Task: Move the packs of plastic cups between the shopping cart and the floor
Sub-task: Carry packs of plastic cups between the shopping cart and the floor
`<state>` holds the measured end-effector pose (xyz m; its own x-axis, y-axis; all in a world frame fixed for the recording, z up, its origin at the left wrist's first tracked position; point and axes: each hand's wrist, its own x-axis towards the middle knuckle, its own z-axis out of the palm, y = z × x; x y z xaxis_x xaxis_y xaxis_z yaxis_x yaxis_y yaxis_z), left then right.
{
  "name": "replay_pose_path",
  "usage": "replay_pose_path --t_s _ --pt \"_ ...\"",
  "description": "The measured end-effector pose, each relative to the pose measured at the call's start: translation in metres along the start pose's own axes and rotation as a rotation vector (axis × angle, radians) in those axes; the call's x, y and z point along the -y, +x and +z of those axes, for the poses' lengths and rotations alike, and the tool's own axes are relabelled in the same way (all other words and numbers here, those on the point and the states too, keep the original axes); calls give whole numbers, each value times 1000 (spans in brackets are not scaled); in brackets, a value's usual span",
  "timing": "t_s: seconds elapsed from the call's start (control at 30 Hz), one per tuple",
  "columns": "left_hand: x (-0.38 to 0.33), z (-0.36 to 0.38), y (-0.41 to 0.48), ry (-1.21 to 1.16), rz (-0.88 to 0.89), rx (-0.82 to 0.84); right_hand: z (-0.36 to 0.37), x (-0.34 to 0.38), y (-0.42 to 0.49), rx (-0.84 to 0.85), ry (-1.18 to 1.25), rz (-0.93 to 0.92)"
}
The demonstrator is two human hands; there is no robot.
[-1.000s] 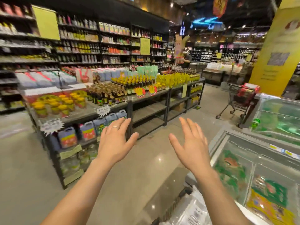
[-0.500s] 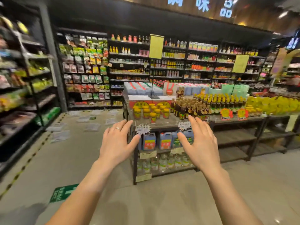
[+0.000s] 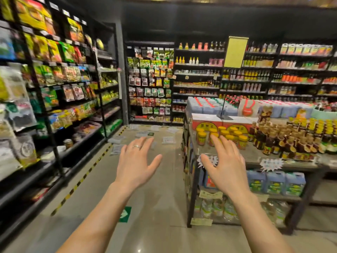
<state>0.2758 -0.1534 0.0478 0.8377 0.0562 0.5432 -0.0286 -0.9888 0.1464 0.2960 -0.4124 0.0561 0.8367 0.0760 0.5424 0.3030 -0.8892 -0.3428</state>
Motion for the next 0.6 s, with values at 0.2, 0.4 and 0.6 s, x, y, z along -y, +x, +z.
replay_pose_path --t_s 0.2,0.4,0.6 --pt "11 45 89 69 -62 -13 59 -18 110 42 16 -61" --pt "19 89 169 124 -105 -25 103 -37 204 64 17 -134" --pt "39 128 211 136 -168 -19 153 -40 263 131 22 -176"
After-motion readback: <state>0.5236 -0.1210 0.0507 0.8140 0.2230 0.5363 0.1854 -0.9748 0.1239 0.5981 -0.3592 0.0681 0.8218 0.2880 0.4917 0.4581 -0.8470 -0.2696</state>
